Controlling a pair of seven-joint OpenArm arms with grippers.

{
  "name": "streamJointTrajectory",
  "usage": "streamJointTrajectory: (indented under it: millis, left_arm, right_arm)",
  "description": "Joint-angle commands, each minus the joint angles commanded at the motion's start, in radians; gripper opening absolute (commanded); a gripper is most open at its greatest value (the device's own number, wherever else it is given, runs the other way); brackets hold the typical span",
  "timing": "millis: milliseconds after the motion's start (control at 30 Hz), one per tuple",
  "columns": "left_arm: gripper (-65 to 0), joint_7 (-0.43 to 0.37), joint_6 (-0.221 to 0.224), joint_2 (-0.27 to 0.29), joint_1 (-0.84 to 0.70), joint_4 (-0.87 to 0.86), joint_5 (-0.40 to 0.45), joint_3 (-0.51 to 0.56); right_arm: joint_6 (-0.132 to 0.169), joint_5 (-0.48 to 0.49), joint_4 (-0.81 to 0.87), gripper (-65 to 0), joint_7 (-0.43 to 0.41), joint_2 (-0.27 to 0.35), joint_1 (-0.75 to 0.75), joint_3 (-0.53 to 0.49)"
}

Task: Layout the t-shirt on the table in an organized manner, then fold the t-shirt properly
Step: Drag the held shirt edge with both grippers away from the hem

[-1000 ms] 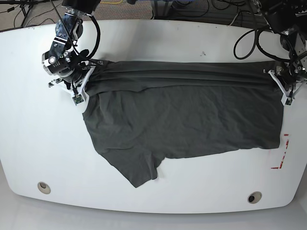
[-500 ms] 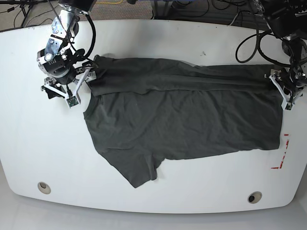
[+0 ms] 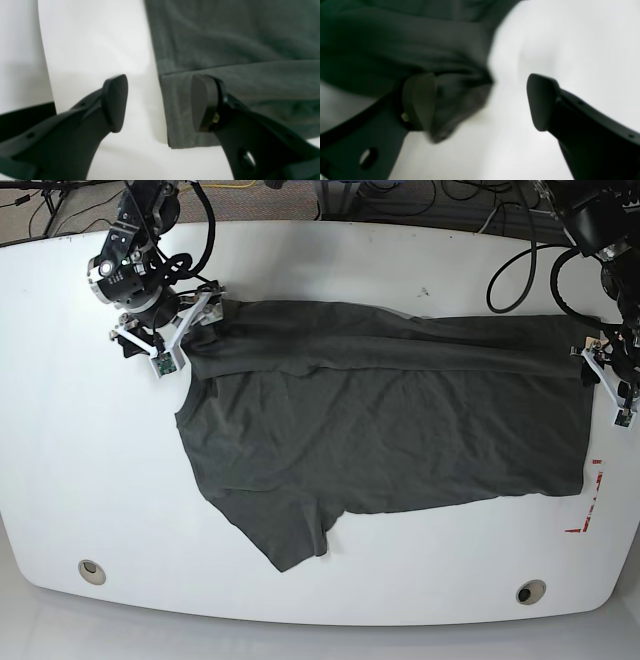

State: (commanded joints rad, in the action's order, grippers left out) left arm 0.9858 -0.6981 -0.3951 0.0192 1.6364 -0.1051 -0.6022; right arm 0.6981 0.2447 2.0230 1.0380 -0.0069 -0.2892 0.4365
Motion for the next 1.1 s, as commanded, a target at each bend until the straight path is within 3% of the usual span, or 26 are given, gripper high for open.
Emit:
streamJointTrajectory:
  millis: [300, 700, 933, 1100]
  left_arm:
    - [-27.6, -0.003, 0.000, 0.006, -0.069, -0.003, -0.002, -0.063]
    - [-27.6, -0.008, 0.000, 0.098, -0.089, -0.048, 0.000, -0.061]
    - [-27.6, -0.080, 0.000, 0.101, -0.069, -0.147, 0.005, -0.060]
    - [-27.6, -0.084, 0.000, 0.098, -0.064, -0.207, 0.005, -0.060]
  right_arm:
    - [0.000, 0.029, -0.005, -11.3, -0.002, -0.003, -0.057, 0.002]
    - [0.000, 0.035, -0.103, -11.3, -0.005, -0.003, -0.037, 0.054]
    - [0.000, 0.032, -0.170, -11.6, -0.017, -0.003, -0.005, 0.054]
    - [0.000, 0.031, -0.195, -19.3, -0.049, -0.002, 0.000, 0.049]
